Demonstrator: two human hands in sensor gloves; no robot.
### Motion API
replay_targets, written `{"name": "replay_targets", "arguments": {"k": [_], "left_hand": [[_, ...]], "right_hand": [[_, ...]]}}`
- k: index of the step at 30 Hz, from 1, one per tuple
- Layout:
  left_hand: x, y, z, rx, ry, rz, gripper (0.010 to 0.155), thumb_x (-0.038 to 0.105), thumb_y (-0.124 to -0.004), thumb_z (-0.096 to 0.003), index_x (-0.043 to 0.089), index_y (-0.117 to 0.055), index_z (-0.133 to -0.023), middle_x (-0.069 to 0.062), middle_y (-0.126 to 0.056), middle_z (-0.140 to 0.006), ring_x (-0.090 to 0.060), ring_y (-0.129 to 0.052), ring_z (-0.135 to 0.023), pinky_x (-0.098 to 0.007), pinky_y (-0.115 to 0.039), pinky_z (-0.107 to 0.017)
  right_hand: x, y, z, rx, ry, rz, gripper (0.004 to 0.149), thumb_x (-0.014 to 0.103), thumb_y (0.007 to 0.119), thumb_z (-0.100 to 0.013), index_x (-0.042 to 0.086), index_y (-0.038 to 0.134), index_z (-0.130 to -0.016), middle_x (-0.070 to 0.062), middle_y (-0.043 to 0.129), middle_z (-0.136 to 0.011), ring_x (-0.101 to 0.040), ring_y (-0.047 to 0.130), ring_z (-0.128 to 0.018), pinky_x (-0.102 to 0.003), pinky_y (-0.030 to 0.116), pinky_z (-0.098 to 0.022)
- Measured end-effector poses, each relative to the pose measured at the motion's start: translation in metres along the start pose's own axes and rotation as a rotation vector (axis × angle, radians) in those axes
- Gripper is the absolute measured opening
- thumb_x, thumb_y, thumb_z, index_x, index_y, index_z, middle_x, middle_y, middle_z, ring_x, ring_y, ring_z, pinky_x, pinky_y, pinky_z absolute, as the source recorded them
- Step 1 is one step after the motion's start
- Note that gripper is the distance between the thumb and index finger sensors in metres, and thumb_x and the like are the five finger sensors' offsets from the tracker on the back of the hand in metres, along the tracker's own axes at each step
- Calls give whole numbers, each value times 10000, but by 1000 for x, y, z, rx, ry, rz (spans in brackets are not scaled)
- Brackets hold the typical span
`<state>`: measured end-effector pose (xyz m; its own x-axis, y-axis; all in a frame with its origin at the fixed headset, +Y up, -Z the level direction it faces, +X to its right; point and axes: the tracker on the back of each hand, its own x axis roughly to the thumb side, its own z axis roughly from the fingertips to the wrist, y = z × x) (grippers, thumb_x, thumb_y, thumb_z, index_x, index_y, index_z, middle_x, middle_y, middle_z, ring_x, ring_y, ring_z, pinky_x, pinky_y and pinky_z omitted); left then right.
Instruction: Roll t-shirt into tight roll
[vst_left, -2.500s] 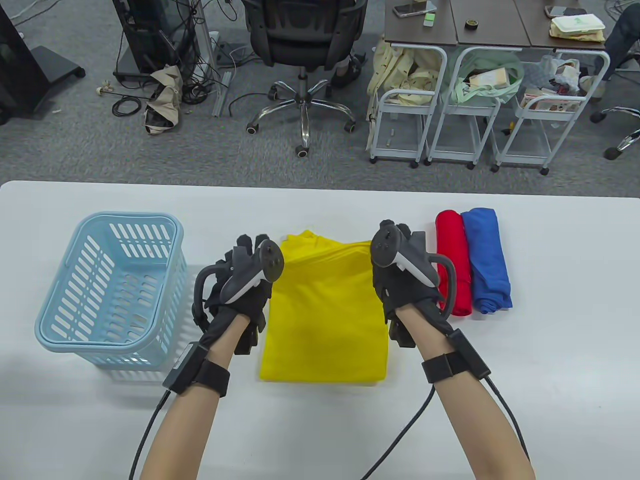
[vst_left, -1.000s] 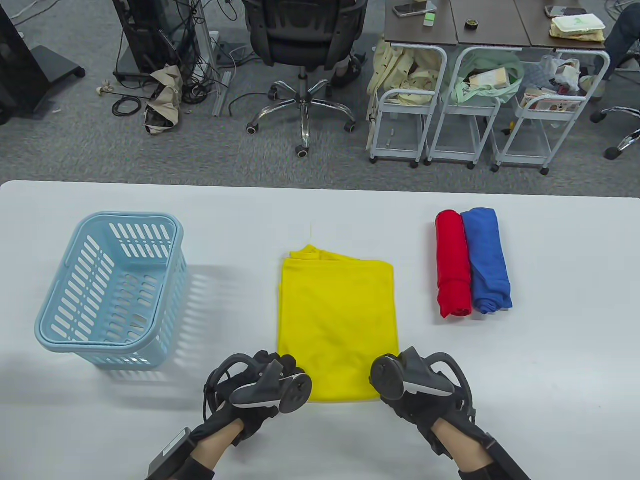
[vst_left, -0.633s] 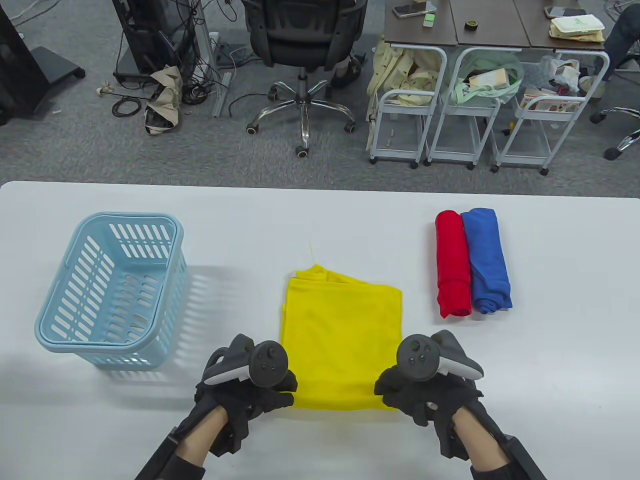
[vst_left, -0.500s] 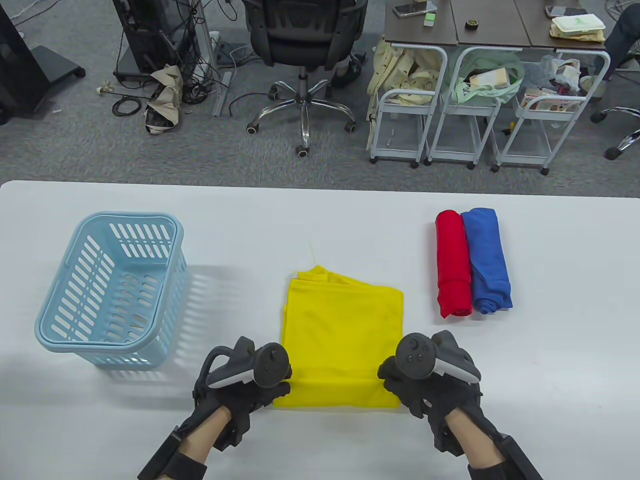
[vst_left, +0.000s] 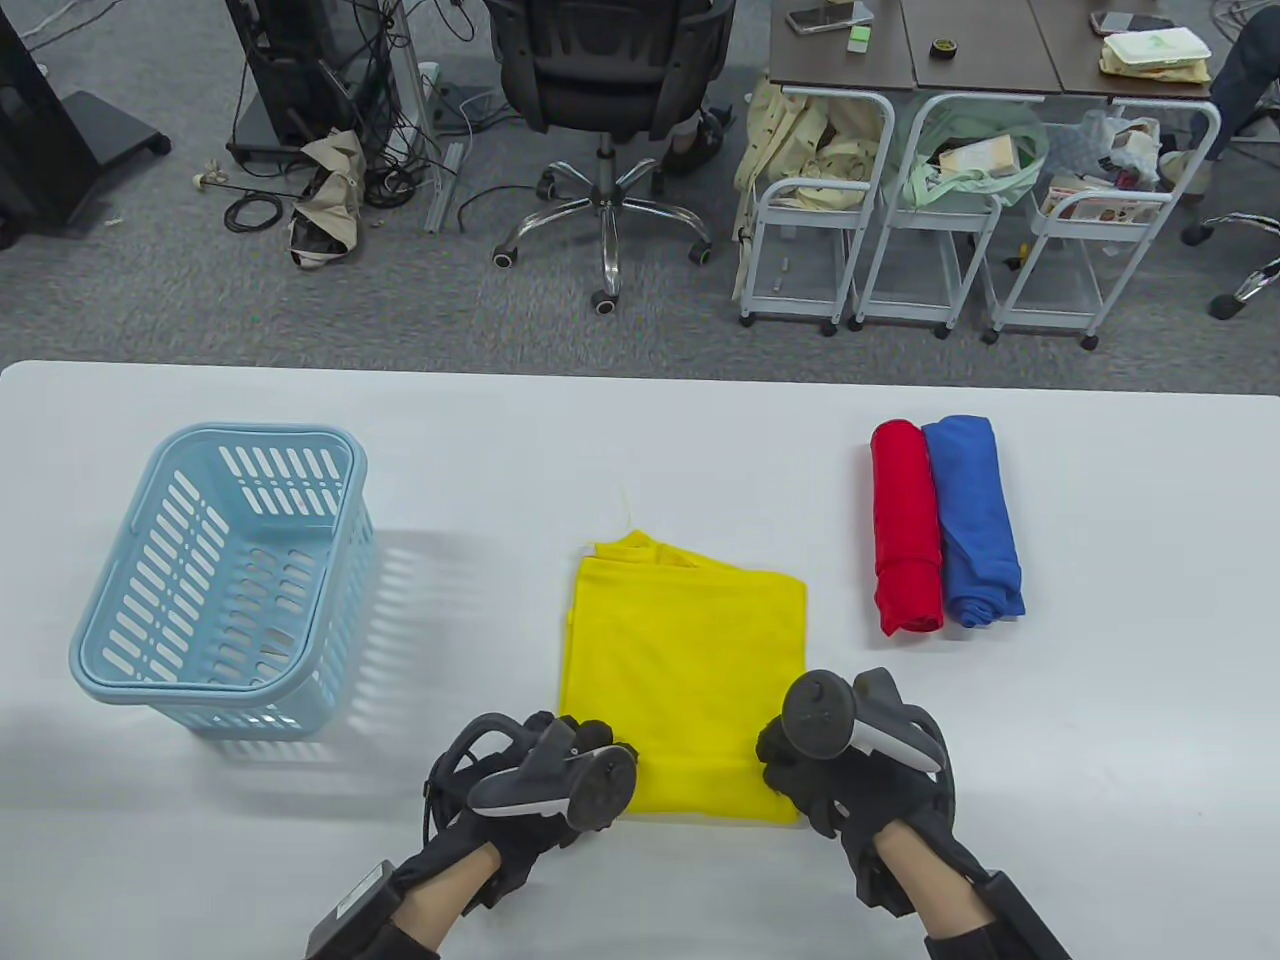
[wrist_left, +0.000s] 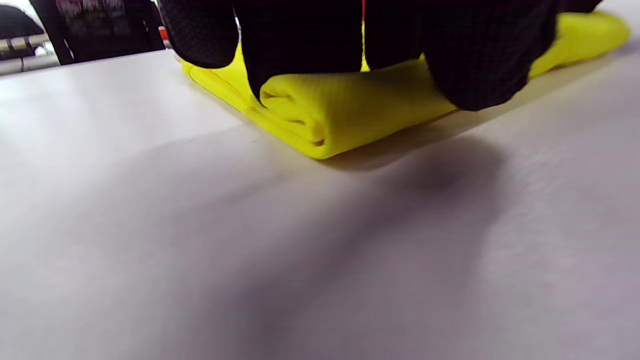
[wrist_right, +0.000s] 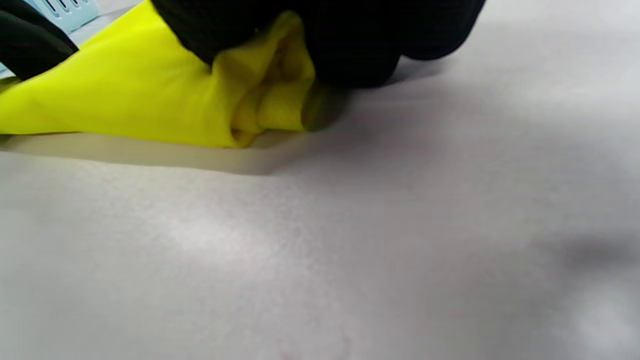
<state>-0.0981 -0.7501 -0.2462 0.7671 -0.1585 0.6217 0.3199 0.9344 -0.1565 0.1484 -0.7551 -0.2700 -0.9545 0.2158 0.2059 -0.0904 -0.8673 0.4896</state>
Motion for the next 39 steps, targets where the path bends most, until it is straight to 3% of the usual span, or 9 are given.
{"name": "replay_targets", "arguments": {"k": [4, 6, 11, 14, 16, 23, 28, 34, 39], "left_hand": [[-2, -2, -4, -16, 15, 71, 688, 560, -777, -454, 339, -575, -1073, -21, -680, -1108, -244, -809, -920, -542, -625, -764], [-2, -1, -8, -17, 16, 71, 705, 567, -792, -442, 339, -571, -1072, -13, -683, -1096, -234, -813, -902, -541, -620, -768], [-4, 0, -13, -27, 1, 61, 721, 578, -807, -422, 342, -573, -1062, -10, -696, -1072, -224, -823, -874, -555, -610, -771], [-9, -2, -12, -35, -9, 100, 742, 568, -811, -426, 333, -548, -1078, -14, -667, -1069, -227, -793, -885, -562, -594, -774], [-15, -3, -11, -39, -13, 94, 773, 558, -818, -427, 302, -545, -1103, -10, -662, -1075, -216, -793, -895, -565, -598, -773], [-29, -5, -10, 8, -8, 189, 620, 447, -799, -487, 326, -609, -1065, 36, -723, -1049, -201, -826, -875, -558, -608, -771], [-46, -4, -9, 56, 13, 344, 482, 370, -738, -534, 320, -700, -1013, 55, -852, -956, -171, -915, -803, -529, -669, -745], [-68, -11, -7, 50, 63, 533, 470, 398, -692, -549, 267, -737, -998, 41, -942, -853, -176, -991, -664, -500, -731, -697], [-80, -17, -7, 53, 153, 593, 481, 477, -643, -551, 241, -806, -937, 79, -1007, -692, -161, -1031, -538, -470, -770, -653]], "right_hand": [[7, -9, 5, -75, 106, 165, 541, 436, 783, -539, 217, 616, -1005, -81, 630, -1035, -248, 836, -789, -488, 680, -627], [10, -16, 14, -111, 145, 199, 543, 393, 816, -524, 226, 631, -1006, -73, 642, -1039, -257, 846, -804, -493, 685, -628], [36, -20, 41, -200, -25, 115, 526, 403, 863, -495, 281, 687, -975, -26, 678, -1043, -254, 834, -862, -488, 688, -643], [30, -1, 23, -45, 45, 195, 675, 452, 889, -456, 274, 605, -1041, -47, 575, -1114, -292, 741, -964, -515, 641, -674], [23, 13, 12, 34, 65, 159, 807, 454, 894, -463, 292, 409, -1086, -47, 433, -1142, -298, 622, -977, -520, 581, -698], [16, 12, 12, -30, 105, 82, 681, 403, 866, -505, 330, 470, -1055, -1, 469, -1132, -250, 640, -959, -529, 550, -719], [-4, 4, 8, -36, 101, -190, 466, 375, 804, -537, 315, 681, -982, 20, 681, -1030, -224, 791, -841, -505, 623, -687], [-22, 7, 6, 38, 76, -446, 509, 405, 781, -529, 275, 704, -1015, 5, 854, -896, -166, 949, -663, -446, 750, -578], [-25, 10, 4, 45, 98, -466, 533, 409, 688, -564, 225, 633, -1061, 12, 875, -848, -125, 961, -593, -419, 773, -533]]}}
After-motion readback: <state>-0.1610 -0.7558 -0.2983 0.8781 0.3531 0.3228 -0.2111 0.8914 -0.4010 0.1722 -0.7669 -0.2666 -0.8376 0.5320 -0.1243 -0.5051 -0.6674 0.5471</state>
